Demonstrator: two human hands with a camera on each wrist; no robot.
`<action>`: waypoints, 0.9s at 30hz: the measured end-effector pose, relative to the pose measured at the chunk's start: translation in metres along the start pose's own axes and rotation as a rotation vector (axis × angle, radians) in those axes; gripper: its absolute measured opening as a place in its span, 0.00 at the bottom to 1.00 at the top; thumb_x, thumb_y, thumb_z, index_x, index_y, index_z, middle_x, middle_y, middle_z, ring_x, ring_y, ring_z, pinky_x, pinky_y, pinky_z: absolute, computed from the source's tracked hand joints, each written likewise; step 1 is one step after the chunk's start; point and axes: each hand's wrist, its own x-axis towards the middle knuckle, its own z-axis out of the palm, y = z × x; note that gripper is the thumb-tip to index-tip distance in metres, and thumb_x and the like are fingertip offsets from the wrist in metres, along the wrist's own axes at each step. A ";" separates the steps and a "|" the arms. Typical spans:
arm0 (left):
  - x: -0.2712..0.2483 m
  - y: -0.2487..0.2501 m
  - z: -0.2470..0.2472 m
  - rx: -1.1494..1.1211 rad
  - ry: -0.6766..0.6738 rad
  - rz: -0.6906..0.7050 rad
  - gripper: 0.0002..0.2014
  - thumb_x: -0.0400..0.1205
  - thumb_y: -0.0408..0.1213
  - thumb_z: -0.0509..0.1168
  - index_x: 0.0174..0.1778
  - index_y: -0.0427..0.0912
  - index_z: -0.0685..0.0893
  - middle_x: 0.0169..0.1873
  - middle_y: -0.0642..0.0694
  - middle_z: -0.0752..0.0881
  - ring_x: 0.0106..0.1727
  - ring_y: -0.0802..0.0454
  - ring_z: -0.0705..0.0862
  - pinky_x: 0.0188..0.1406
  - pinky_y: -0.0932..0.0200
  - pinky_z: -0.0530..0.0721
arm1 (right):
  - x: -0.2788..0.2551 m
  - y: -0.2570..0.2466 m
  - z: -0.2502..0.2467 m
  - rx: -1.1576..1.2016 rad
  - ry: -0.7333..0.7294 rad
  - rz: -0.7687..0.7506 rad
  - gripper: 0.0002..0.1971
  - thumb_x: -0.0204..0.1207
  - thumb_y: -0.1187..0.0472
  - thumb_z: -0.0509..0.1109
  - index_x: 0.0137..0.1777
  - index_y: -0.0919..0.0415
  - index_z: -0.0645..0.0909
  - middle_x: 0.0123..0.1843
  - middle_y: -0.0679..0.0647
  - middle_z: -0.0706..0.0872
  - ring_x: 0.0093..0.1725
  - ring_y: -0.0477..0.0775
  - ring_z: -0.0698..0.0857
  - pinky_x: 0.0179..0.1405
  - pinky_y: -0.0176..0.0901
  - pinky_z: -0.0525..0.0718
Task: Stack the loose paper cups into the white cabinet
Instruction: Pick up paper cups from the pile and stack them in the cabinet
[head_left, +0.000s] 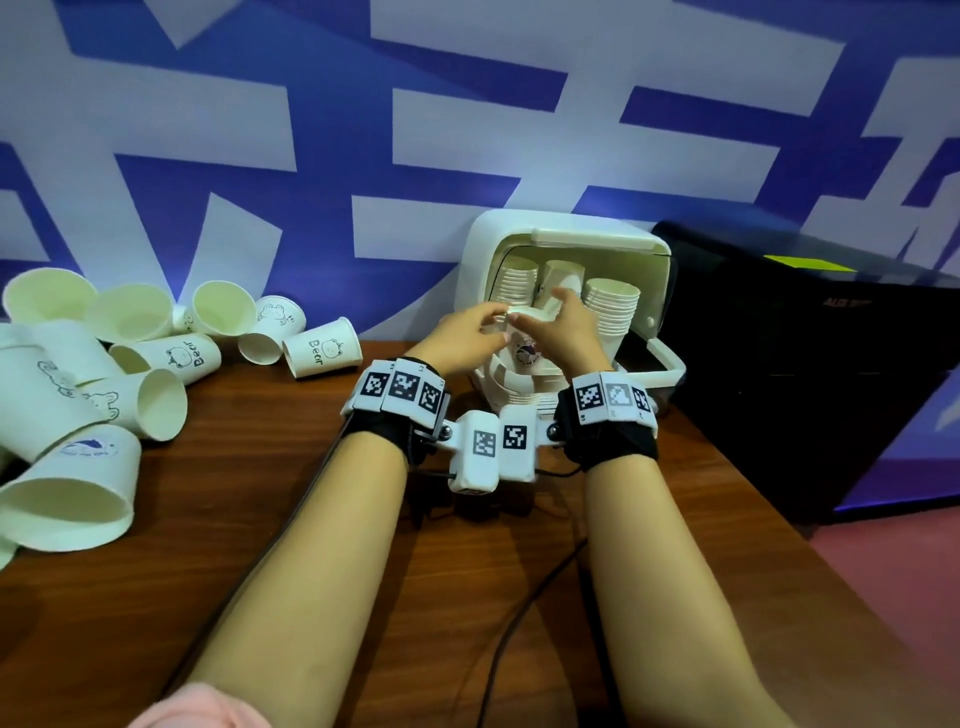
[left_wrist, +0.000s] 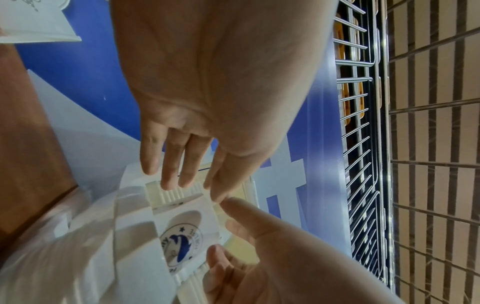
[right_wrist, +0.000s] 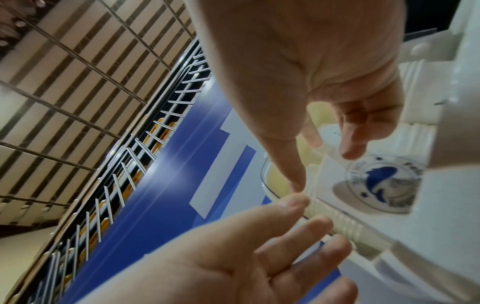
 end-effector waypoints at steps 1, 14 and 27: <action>-0.001 0.000 -0.002 -0.009 0.020 0.003 0.22 0.85 0.38 0.63 0.76 0.48 0.73 0.71 0.45 0.78 0.72 0.48 0.76 0.68 0.54 0.76 | 0.001 -0.003 -0.002 0.005 0.029 0.010 0.35 0.70 0.47 0.79 0.73 0.57 0.70 0.70 0.61 0.72 0.62 0.59 0.80 0.65 0.55 0.81; -0.062 0.012 -0.058 -0.269 0.173 -0.078 0.14 0.87 0.32 0.58 0.67 0.39 0.79 0.59 0.43 0.84 0.59 0.49 0.83 0.52 0.62 0.82 | -0.041 -0.070 0.026 0.402 -0.071 -0.142 0.08 0.77 0.59 0.73 0.46 0.57 0.75 0.47 0.55 0.82 0.47 0.55 0.83 0.50 0.51 0.83; -0.091 -0.016 -0.109 -0.361 0.339 -0.335 0.13 0.86 0.34 0.60 0.65 0.38 0.81 0.59 0.47 0.80 0.60 0.47 0.79 0.56 0.57 0.79 | -0.056 -0.108 0.070 0.258 -0.317 -0.135 0.13 0.80 0.61 0.68 0.33 0.58 0.74 0.33 0.56 0.79 0.30 0.50 0.78 0.33 0.37 0.75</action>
